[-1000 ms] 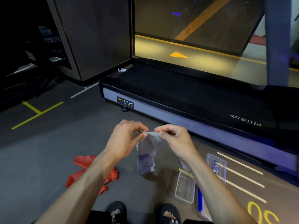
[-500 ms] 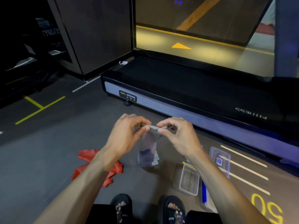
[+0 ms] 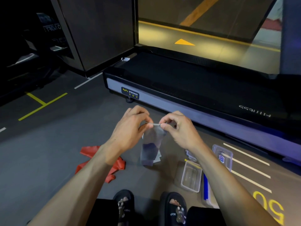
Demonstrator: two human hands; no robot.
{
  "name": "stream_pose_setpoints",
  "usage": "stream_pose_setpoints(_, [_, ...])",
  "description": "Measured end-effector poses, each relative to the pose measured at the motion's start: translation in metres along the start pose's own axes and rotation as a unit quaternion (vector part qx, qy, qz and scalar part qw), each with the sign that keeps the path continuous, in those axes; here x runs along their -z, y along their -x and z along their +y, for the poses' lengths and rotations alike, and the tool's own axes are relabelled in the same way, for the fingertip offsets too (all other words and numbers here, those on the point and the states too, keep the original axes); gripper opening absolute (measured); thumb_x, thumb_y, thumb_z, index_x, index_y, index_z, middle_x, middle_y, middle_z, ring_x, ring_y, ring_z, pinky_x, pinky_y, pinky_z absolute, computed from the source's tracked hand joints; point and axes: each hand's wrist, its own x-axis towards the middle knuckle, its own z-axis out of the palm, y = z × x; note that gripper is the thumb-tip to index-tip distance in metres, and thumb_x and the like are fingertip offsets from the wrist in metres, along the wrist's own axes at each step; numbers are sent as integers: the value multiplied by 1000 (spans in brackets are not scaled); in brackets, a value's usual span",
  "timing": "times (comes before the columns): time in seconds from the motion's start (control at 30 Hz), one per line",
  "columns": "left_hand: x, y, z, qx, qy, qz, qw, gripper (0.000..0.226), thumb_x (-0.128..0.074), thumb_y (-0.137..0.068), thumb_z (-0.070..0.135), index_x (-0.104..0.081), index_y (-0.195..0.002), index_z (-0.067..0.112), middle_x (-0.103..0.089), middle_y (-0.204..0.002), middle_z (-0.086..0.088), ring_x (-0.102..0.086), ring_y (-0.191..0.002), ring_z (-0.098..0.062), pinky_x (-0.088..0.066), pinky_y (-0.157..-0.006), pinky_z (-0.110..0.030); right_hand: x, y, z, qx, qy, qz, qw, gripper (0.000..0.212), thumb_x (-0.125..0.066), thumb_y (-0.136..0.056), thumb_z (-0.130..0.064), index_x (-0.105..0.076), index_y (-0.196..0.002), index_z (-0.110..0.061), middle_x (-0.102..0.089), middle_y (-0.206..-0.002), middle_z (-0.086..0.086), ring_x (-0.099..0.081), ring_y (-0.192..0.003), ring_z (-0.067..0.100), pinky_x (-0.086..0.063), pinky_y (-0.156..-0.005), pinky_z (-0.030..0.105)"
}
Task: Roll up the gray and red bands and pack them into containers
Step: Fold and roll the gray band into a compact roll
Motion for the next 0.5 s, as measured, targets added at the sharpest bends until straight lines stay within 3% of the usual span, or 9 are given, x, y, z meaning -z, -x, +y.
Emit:
stream_pose_setpoints(0.13, [6, -1, -5, -6, 99, -38, 994, 2, -74, -93, 31, -75, -92, 33, -66, -102, 16, -59, -102, -9, -49, -87, -29, 3, -1, 1, 14, 12, -24, 1000, 11, -73, -93, -20, -72, -89, -30, -58, -107, -13, -53, -106, 10, -35, -86, 20])
stream_pose_setpoints(0.27, [9, -1, -8, 37, 186, -63, 980, 5, -79, -88, 29, -80, -92, 30, -75, -91, 15, -70, -88, -5, -51, -81, -24, 11, 2, -2, 24, 12, -59, 998, 5, -72, -93, -23, -72, -90, -28, -70, -98, -13, -60, -102, 10, -44, -91, 33])
stream_pose_setpoints(0.4, [7, 1, -12, 51, 232, -87, 968, 11, -78, -90, 27, -82, -99, 25, -78, -90, 10, -74, -88, -15, -56, -88, -33, 16, 4, -6, 18, 5, -81, 997, 3, -73, -93, -22, -74, -91, -24, -72, -92, -12, -65, -91, 2, -49, -85, 28])
stream_pose_setpoints(0.5, [5, 2, -14, 47, 253, -87, 962, 14, -77, -91, 24, -81, -104, 22, -77, -87, 14, -72, -83, -7, -53, -84, -27, 17, 5, -7, 7, 4, -95, 995, 5, -72, -93, -20, -74, -89, -23, -68, -98, -9, -62, -94, 2, -43, -79, 21])
